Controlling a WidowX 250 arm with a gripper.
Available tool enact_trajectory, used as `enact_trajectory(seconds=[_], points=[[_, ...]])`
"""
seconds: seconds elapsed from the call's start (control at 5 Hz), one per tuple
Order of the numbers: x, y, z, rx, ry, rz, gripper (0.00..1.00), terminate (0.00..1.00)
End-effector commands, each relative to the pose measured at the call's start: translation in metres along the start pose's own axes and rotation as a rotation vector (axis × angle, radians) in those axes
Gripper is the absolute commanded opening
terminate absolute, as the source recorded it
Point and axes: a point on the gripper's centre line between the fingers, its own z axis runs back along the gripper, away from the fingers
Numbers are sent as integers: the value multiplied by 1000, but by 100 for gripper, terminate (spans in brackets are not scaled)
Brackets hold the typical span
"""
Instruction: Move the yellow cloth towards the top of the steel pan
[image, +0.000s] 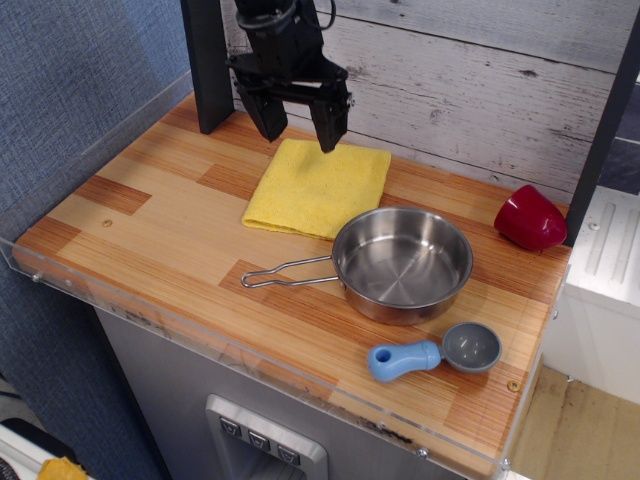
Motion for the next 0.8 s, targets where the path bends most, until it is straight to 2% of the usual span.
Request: enact_trajectory(seconds=[0.0, 0.2, 0.4, 0.6], points=[[7, -24, 60, 64, -74, 45, 100, 0], [1, -34, 68, 43, -50, 70, 100, 0], [-5, -42, 70, 11, -2, 65, 100, 0], [-5, -42, 70, 11, -2, 65, 100, 100]])
